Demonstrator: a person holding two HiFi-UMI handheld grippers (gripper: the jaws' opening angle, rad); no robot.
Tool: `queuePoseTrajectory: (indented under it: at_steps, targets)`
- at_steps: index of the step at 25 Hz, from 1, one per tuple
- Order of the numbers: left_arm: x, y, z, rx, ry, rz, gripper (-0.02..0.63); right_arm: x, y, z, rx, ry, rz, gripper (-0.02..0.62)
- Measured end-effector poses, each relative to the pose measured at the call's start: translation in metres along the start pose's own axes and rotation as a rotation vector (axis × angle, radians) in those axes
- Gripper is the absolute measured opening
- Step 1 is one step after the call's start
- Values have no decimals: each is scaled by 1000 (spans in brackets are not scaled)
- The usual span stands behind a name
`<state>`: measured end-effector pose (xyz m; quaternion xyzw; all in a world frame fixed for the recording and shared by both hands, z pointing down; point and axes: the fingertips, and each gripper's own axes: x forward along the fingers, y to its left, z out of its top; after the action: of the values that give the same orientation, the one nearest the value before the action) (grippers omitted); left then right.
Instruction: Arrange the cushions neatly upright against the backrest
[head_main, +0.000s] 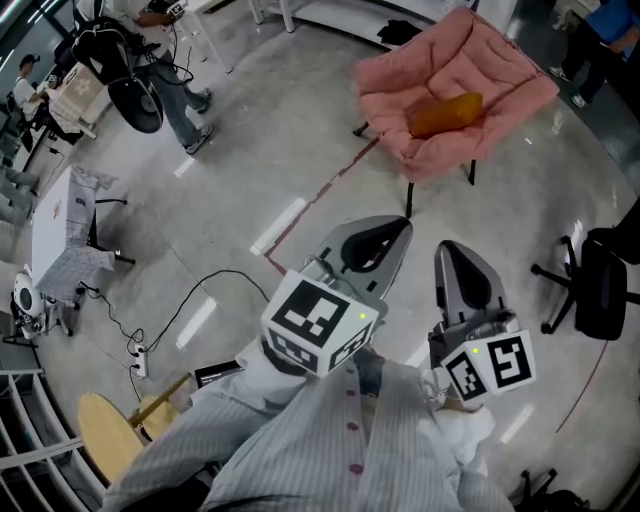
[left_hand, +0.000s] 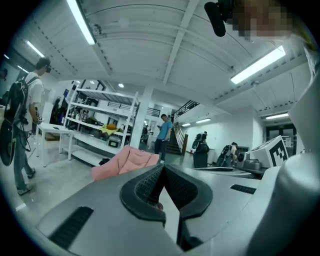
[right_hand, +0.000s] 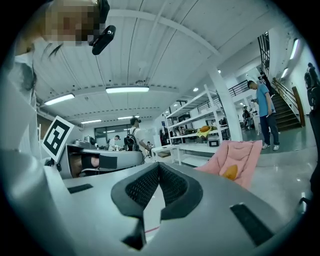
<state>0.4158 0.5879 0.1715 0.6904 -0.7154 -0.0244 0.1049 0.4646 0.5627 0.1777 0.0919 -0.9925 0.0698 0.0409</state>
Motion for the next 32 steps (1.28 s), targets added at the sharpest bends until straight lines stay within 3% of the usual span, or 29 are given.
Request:
queuePoseTrajectory:
  at_steps: [8, 20, 32]
  targets:
    - [44, 48, 12, 4, 3, 20, 11, 46, -36, 3, 9, 22, -1, 12]
    - [116, 177, 60, 38, 8, -43, 11, 191, -65, 31, 0, 15, -39, 12]
    - [169, 282, 56, 9, 65, -108, 11, 287, -109, 25, 59, 30, -166, 12]
